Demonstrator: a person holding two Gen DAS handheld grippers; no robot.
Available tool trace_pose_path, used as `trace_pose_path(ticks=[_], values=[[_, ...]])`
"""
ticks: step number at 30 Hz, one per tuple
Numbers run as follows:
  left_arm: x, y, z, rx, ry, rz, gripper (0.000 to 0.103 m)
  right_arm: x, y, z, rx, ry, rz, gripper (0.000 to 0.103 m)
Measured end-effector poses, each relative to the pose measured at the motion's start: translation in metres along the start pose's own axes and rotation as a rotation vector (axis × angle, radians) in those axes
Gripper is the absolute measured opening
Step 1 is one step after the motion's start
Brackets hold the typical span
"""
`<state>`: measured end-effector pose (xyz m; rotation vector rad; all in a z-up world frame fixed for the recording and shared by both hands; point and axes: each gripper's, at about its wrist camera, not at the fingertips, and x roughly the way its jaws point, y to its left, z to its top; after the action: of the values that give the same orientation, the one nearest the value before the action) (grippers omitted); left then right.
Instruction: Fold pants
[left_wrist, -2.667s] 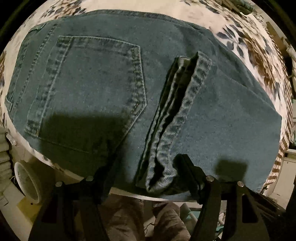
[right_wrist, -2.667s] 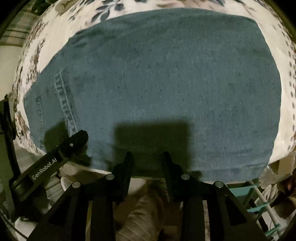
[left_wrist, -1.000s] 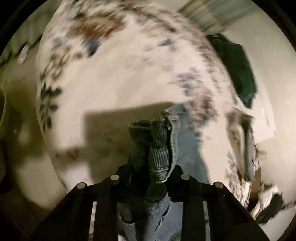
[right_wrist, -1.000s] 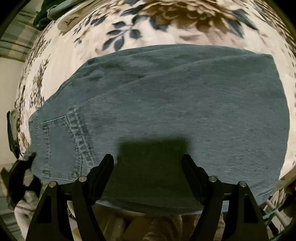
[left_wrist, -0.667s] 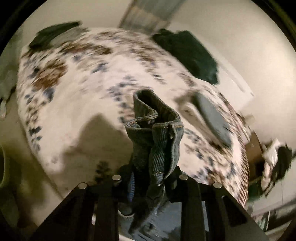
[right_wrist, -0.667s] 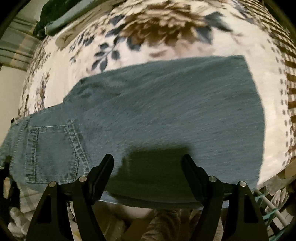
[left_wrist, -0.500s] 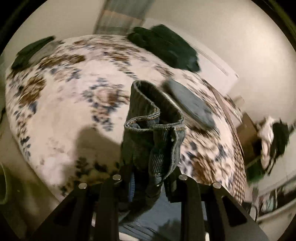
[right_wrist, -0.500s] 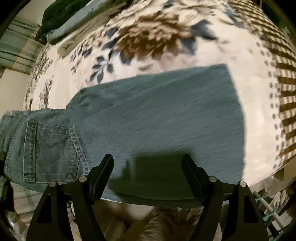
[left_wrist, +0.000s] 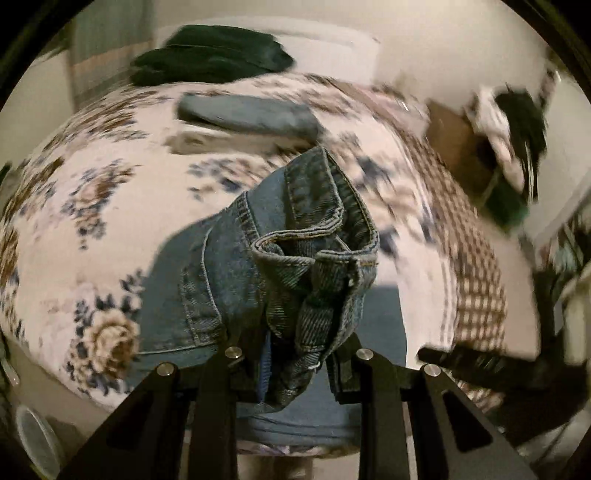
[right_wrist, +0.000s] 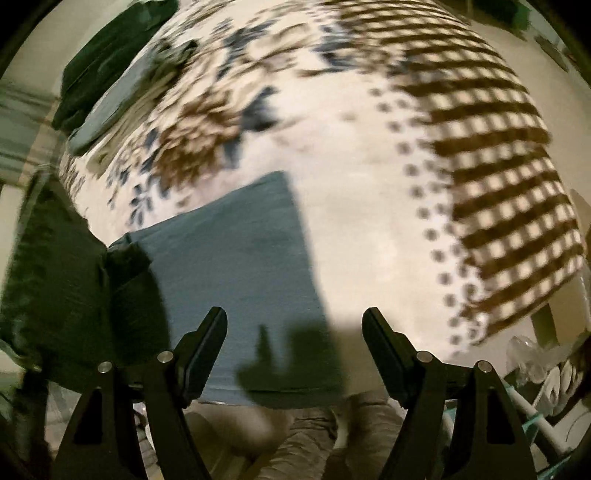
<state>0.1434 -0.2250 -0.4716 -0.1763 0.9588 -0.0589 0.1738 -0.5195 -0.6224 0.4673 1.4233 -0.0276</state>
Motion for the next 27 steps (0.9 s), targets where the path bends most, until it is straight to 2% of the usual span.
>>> trace_pose_path(ticks=[5, 12, 15, 20, 22, 23, 27], values=[[0.035, -0.041, -0.024, 0.124, 0.09, -0.004, 0.02, -0.006, -0.03, -0.001, 0.04, -0.001, -0.028, 0.078], [0.063, -0.075, -0.051, 0.248, 0.184, 0.02, 0.02, -0.013, -0.044, 0.006, 0.046, -0.005, -0.049, 0.078], [0.064, -0.079, -0.046, 0.249, 0.211, 0.051, 0.025, -0.016, -0.044, 0.014, 0.03, -0.01, -0.047, 0.078], [0.053, -0.081, -0.033, 0.215, 0.306, 0.073, 0.046, -0.021, -0.039, 0.028, -0.008, -0.006, -0.02, 0.079], [0.047, -0.076, -0.028, 0.189, 0.329, 0.09, 0.057, -0.022, -0.035, 0.034, -0.021, -0.01, 0.0, 0.09], [0.042, -0.07, -0.025, 0.163, 0.343, 0.097, 0.063, -0.024, -0.033, 0.036, -0.028, -0.011, 0.012, 0.091], [0.028, -0.05, -0.017, 0.077, 0.38, 0.102, 0.064, -0.02, -0.018, 0.045, -0.055, 0.006, 0.052, 0.091]])
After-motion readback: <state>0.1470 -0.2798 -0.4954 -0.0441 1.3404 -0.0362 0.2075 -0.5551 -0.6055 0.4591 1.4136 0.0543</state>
